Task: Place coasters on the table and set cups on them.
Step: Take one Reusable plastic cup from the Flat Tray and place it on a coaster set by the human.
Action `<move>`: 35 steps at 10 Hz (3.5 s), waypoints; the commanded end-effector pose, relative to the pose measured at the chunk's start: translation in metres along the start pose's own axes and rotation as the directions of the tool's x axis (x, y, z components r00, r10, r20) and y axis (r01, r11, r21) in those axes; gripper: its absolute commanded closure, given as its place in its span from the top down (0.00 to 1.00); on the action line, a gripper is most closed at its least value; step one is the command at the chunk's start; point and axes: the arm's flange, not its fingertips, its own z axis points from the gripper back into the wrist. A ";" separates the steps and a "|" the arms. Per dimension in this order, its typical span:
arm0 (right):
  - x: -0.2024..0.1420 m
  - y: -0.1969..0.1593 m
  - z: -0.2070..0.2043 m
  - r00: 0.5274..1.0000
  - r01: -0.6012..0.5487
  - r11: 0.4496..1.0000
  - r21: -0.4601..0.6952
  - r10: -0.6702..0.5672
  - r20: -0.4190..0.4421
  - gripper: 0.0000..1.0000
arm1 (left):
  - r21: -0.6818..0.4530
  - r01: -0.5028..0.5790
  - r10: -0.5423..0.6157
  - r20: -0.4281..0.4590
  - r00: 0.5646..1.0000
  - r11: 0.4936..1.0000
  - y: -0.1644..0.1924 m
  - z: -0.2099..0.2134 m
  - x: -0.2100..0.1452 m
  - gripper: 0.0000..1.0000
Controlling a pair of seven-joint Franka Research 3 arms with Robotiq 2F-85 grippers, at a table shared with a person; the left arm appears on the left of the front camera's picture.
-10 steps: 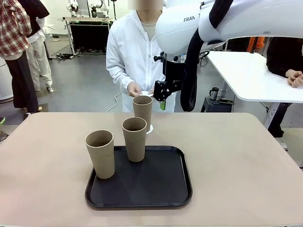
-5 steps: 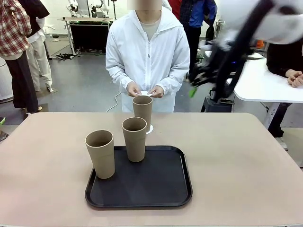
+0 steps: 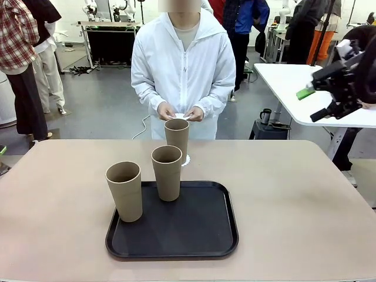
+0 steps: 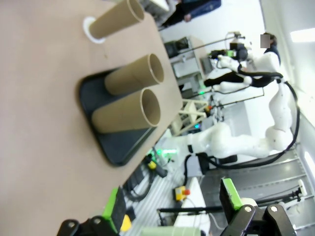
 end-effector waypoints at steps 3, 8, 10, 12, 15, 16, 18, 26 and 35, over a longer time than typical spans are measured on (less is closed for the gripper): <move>-0.009 -0.094 0.018 0.997 0.000 0.980 0.201 0.015 -0.072 1.00 | -0.006 0.005 -0.005 0.006 1.000 1.000 -0.002 0.001 -0.001 1.00; -0.031 -0.168 0.030 0.987 0.148 0.917 0.371 -0.160 0.002 1.00 | -0.006 0.005 -0.005 0.006 1.000 1.000 -0.002 0.001 -0.001 1.00; -0.036 -0.176 0.032 0.985 0.157 0.909 0.386 -0.172 0.004 1.00 | -0.006 0.005 -0.005 0.006 1.000 1.000 -0.002 0.001 -0.001 1.00; -0.038 -0.176 0.034 0.985 0.154 0.907 0.392 -0.170 0.006 1.00 | -0.006 0.005 -0.005 0.006 1.000 1.000 -0.002 0.001 -0.001 1.00; -0.042 -0.176 0.035 0.983 0.175 0.911 0.373 -0.185 -0.009 1.00 | -0.006 0.005 -0.005 0.006 1.000 1.000 -0.002 0.001 -0.001 1.00; -0.042 -0.176 0.035 0.983 0.175 0.911 0.373 -0.185 -0.009 1.00 | -0.006 0.005 -0.005 0.006 1.000 1.000 -0.002 0.001 -0.001 1.00; -0.042 -0.176 0.035 0.983 0.175 0.911 0.373 -0.185 -0.009 1.00 | -0.006 0.005 -0.005 0.006 1.000 1.000 -0.002 0.001 -0.001 1.00; -0.042 -0.176 0.035 0.983 0.175 0.911 0.373 -0.185 -0.009 1.00 | -0.006 0.005 -0.005 0.006 1.000 1.000 -0.002 0.001 -0.001 1.00; -0.042 -0.176 0.035 0.983 0.175 0.911 0.373 -0.185 -0.009 1.00 | -0.006 0.005 -0.005 0.006 1.000 1.000 -0.002 0.001 -0.001 1.00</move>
